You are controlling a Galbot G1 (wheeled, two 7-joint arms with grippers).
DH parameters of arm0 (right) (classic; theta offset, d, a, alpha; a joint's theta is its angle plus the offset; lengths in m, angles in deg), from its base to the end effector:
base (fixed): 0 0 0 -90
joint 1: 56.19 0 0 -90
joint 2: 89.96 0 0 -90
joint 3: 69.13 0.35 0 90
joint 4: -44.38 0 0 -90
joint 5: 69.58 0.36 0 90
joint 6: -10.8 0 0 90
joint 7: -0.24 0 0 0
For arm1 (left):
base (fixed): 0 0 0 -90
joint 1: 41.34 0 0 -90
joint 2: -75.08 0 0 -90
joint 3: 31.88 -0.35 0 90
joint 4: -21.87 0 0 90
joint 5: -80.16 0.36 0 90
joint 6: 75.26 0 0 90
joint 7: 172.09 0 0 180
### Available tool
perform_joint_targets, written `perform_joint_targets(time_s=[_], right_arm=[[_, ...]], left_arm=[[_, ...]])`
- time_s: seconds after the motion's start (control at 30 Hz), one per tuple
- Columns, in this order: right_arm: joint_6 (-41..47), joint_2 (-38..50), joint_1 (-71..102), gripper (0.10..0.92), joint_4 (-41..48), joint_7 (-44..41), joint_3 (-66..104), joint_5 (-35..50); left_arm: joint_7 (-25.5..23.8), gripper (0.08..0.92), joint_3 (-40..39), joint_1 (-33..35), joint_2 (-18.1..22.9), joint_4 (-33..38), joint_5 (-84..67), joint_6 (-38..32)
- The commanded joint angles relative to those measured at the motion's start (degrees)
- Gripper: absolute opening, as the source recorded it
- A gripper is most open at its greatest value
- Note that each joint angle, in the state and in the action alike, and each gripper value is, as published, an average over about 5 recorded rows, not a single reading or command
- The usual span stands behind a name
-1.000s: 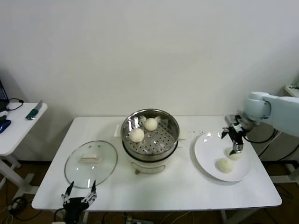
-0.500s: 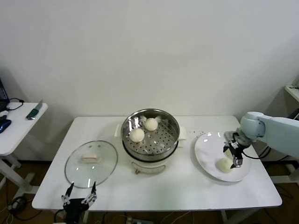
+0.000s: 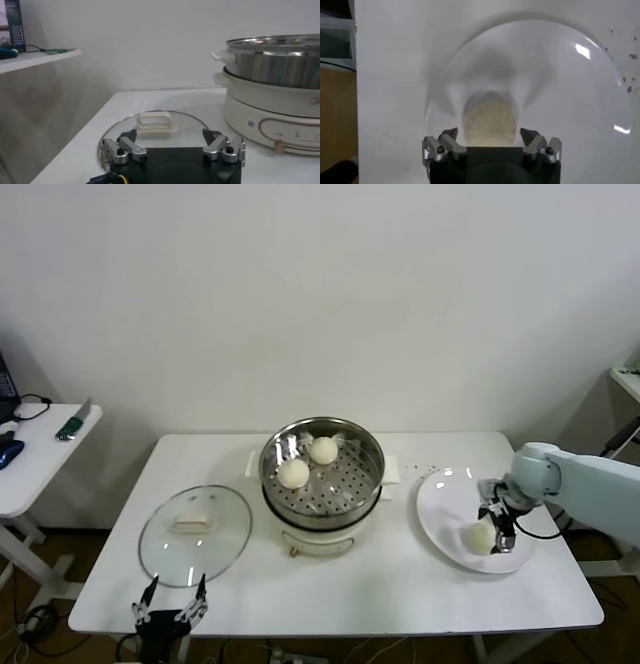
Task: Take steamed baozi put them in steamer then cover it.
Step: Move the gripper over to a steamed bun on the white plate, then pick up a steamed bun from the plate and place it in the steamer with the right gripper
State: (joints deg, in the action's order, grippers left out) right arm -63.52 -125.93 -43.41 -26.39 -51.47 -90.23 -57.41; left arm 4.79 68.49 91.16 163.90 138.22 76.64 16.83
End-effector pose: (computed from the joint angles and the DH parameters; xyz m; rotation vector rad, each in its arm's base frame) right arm 0.4916 -0.1930 -0.2370 1.1441 -1.2662 1.2735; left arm 0.1063 0.0620 -0.3537 0.1337 -2.8254 -0.0678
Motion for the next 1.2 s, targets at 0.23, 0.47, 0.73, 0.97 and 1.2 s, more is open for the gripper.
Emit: perform_joint_targets(time_s=[0.23, 0.47, 0.73, 0.97, 1.2], right_arm=[[0.24, -0.08, 3.63, 0.754, 0.96, 1.0, 4.01, -0.72], [-0.75, 0.14, 1.35, 0.73, -0.06, -0.36, 3.62, -0.59], [-4.49, -0.2, -9.77, 0.722, -2.29, -4.48, -3.05, 0.92], [-11.78, -3.7, -28.92, 0.721, -6.25, -8.09, -13.55, 3.93], [-23.38, -12.24, -45.49, 0.721, -9.97, -9.6, -18.52, 10.55]], left_arm=[[0.1, 0.823, 0.11, 0.02, 0.09, 0.18, 0.1, 0.0], [0.14, 0.823, -0.02, 0.24, 0.28, 0.44, 0.3, -0.01], [0.18, 0.823, -0.63, 0.26, 0.52, 0.61, 0.38, 0.09], [0.27, 0.823, -0.62, 0.42, 0.58, 0.74, 0.46, 0.08], [0.28, 0.823, -1.08, 0.44, 0.58, 0.93, 0.64, 0.05]])
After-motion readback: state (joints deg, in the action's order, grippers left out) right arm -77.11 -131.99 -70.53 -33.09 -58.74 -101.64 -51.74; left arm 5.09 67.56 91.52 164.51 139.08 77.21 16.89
